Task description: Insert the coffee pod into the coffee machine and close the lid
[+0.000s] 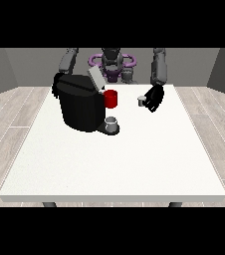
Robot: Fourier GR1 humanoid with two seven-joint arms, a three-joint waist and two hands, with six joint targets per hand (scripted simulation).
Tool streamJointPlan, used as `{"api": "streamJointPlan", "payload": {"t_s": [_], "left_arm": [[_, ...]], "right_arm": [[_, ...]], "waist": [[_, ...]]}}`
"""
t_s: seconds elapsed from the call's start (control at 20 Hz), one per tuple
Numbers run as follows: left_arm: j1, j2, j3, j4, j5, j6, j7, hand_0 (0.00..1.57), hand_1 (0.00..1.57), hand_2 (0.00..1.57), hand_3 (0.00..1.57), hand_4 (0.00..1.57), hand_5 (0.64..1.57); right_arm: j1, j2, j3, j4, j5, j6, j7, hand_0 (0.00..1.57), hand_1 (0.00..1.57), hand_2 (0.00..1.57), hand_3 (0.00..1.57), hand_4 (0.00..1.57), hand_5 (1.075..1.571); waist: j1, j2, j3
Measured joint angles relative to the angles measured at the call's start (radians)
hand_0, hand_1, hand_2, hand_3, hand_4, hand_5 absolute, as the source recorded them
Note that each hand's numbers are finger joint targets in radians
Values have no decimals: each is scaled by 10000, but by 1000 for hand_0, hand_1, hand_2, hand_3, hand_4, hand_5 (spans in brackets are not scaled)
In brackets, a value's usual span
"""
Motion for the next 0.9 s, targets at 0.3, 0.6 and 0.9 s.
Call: {"api": "streamJointPlan", "payload": {"t_s": [0.3, 0.6, 0.9], "left_arm": [[-239, -360, 242, 125, 197, -299, -181, 1516, 1516, 1465, 1340, 592, 1571], [-792, -724, 165, -543, 314, -1287, 582, 1423, 1423, 1407, 1332, 574, 1571], [-1293, -1098, 447, -994, 760, -1975, 1294, 1461, 1461, 1471, 1425, 629, 1571]], "right_arm": [[203, 12, -80, 436, -91, 36, -195, 0, 0, 0, 0, 300, 1571], [164, -74, -368, 1483, -161, 24, -770, 0, 0, 0, 0, 278, 1571], [143, -126, -197, 1653, -15, -22, -498, 0, 0, 0, 0, 272, 1571]], "waist": [[177, -389, -34], [564, -905, -37], [575, -1447, -40]]}}
